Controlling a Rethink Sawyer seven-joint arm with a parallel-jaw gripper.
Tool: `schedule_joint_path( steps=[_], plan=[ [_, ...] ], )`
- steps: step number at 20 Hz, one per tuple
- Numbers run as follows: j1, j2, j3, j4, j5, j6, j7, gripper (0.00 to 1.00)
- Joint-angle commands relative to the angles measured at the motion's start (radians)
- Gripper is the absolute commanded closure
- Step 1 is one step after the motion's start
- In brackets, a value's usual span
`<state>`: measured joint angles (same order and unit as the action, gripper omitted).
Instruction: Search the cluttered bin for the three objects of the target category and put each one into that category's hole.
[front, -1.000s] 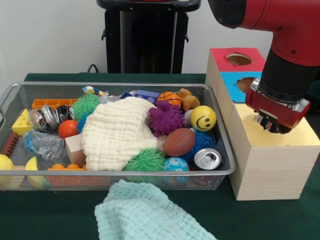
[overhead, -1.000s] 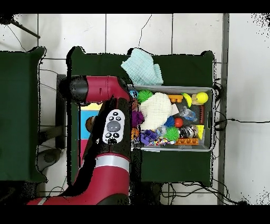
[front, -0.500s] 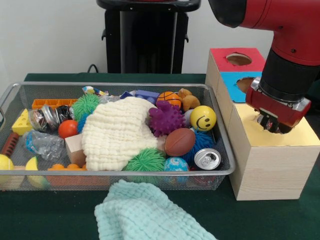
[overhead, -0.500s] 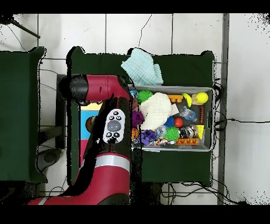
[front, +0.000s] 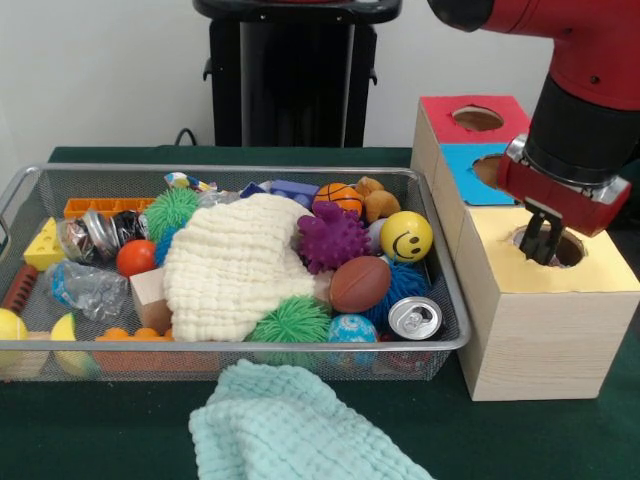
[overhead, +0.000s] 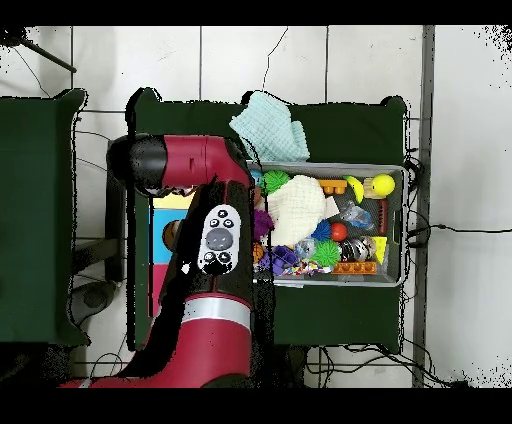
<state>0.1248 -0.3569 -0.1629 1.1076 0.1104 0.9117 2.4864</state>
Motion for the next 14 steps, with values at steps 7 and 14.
schedule_joint_path(
  steps=[7, 14],
  plan=[
    [-0.087, -0.096, 0.046, -0.017, -0.057, 0.173, -0.094, 1.00],
    [-0.121, -0.103, 0.063, -0.023, -0.083, 0.186, -0.141, 1.00]
  ],
)
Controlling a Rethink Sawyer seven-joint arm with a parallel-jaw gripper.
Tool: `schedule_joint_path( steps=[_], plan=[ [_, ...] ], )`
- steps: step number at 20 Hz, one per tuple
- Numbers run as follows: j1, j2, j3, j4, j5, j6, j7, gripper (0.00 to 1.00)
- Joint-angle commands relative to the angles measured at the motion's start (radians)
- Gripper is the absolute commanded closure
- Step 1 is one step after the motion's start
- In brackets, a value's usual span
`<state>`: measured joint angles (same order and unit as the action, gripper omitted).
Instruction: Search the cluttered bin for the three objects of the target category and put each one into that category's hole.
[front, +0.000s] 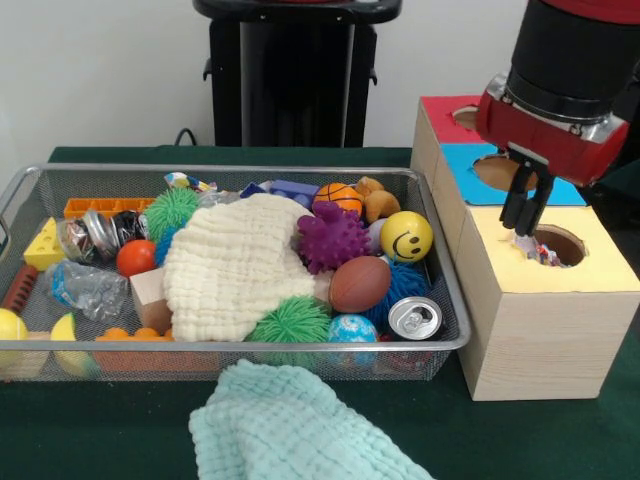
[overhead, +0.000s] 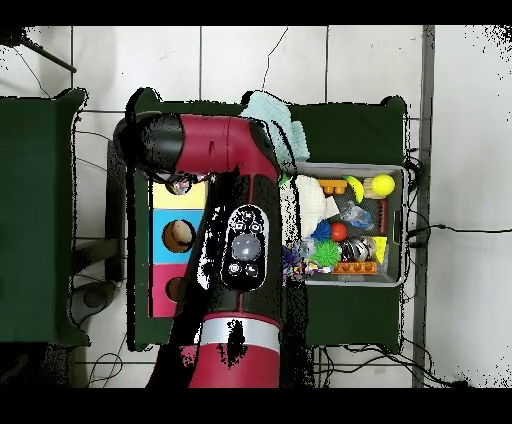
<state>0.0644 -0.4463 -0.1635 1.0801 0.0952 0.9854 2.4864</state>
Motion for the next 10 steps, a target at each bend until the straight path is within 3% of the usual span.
schedule_joint_path(
  steps=[1, 6, 10],
  plan=[
    [-0.066, -0.011, 0.069, -0.010, -0.069, 0.130, -0.151, 1.00],
    [-0.092, 0.014, 0.075, -0.109, -0.125, 0.189, -0.216, 1.00],
    [-0.143, 0.039, 0.113, -0.147, -0.143, 0.164, -0.279, 1.00]
  ],
)
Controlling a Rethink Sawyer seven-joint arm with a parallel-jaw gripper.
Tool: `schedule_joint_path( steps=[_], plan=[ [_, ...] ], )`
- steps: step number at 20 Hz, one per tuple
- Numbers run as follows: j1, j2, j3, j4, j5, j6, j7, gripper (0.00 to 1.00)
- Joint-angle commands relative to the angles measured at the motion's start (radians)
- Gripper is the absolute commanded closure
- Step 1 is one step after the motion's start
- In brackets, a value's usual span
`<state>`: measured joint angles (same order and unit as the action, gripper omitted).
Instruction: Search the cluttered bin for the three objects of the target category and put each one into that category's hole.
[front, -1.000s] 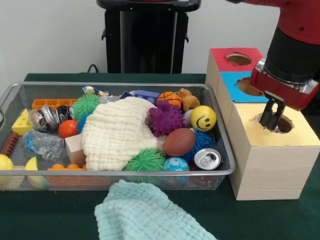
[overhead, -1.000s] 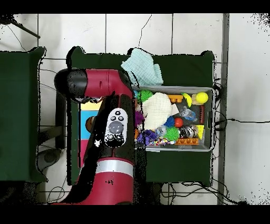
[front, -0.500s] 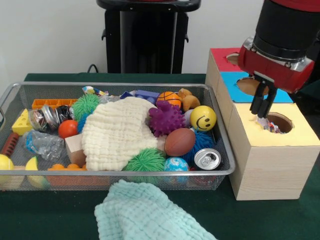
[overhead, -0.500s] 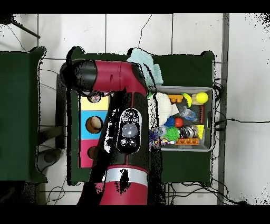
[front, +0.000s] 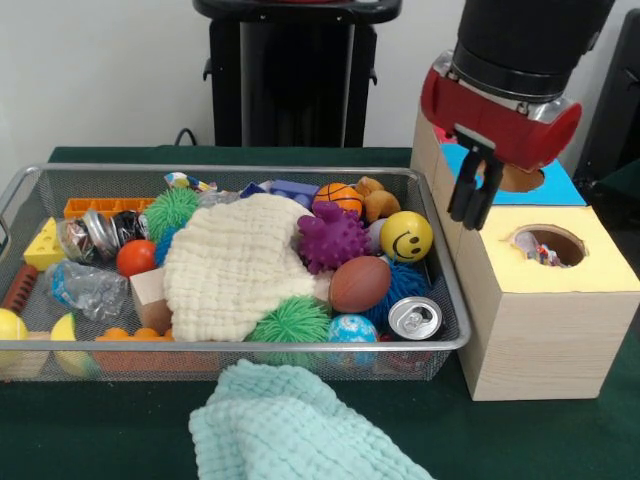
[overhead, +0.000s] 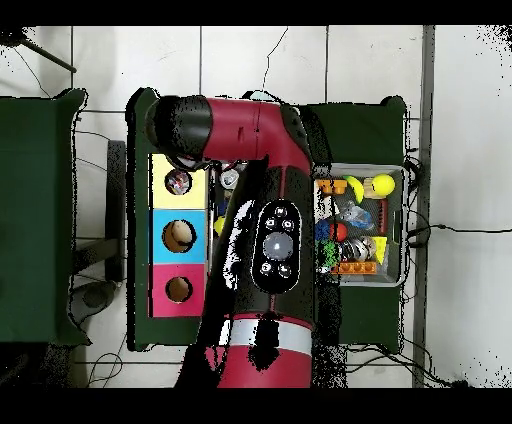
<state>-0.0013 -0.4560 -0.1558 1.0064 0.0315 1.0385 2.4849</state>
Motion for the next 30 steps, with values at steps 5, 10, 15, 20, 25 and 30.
schedule_joint_path(
  steps=[5, 10, 15, 20, 25, 30],
  plan=[
    [-0.124, 0.059, 0.154, -0.083, -0.094, 0.119, -0.319, 1.00],
    [-0.107, 0.056, 0.161, -0.075, -0.119, 0.110, -0.276, 1.00],
    [-0.121, 0.057, 0.187, -0.054, -0.117, 0.084, -0.277, 1.00],
    [-0.116, 0.055, 0.192, -0.040, -0.122, 0.066, -0.249, 1.00],
    [-0.125, 0.061, 0.209, -0.021, -0.123, 0.039, -0.250, 1.00],
    [-0.125, 0.067, 0.218, -0.008, -0.137, 0.015, -0.245, 1.00]
  ],
)
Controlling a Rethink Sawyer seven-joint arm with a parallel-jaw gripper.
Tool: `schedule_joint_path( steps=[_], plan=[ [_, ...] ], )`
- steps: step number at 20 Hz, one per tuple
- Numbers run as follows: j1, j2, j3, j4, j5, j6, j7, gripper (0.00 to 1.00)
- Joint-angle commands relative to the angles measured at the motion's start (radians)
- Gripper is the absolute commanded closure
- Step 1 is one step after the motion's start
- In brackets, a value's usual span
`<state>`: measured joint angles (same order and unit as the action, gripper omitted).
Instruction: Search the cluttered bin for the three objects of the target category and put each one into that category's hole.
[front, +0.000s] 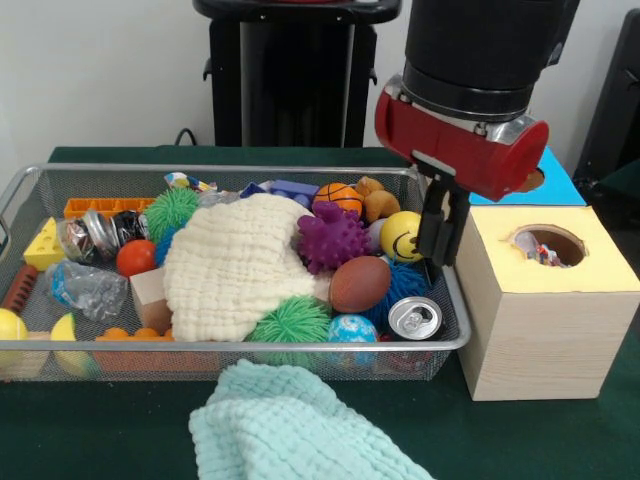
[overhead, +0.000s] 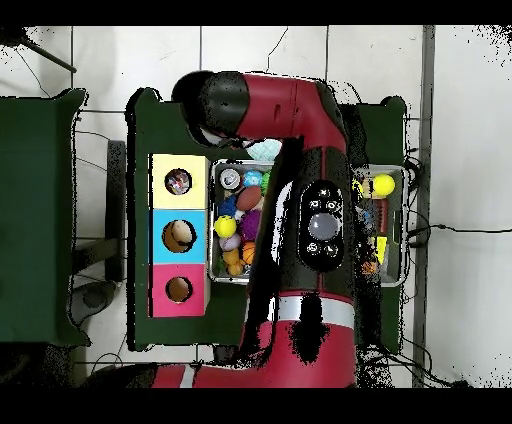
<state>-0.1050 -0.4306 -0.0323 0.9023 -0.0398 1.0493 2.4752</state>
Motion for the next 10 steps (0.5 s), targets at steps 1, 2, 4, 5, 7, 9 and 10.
schedule_joint_path(
  steps=[1, 2, 4, 5, 7, 9, 10],
  plan=[
    [-0.021, 0.042, 0.095, 0.095, -0.069, 0.003, -0.232, 1.00],
    [-0.020, 0.042, 0.095, 0.094, -0.072, 0.001, -0.228, 1.00],
    [-0.019, 0.041, 0.097, 0.096, -0.078, -0.001, -0.224, 1.00],
    [-0.018, 0.039, 0.096, 0.097, -0.082, -0.003, -0.221, 1.00],
    [-0.024, 0.028, 0.100, 0.121, -0.073, -0.026, -0.199, 1.00],
    [-0.022, 0.011, 0.095, 0.134, -0.077, -0.027, -0.192, 1.00],
    [-0.026, 0.002, 0.099, 0.138, -0.073, -0.013, -0.200, 1.00]
  ],
)
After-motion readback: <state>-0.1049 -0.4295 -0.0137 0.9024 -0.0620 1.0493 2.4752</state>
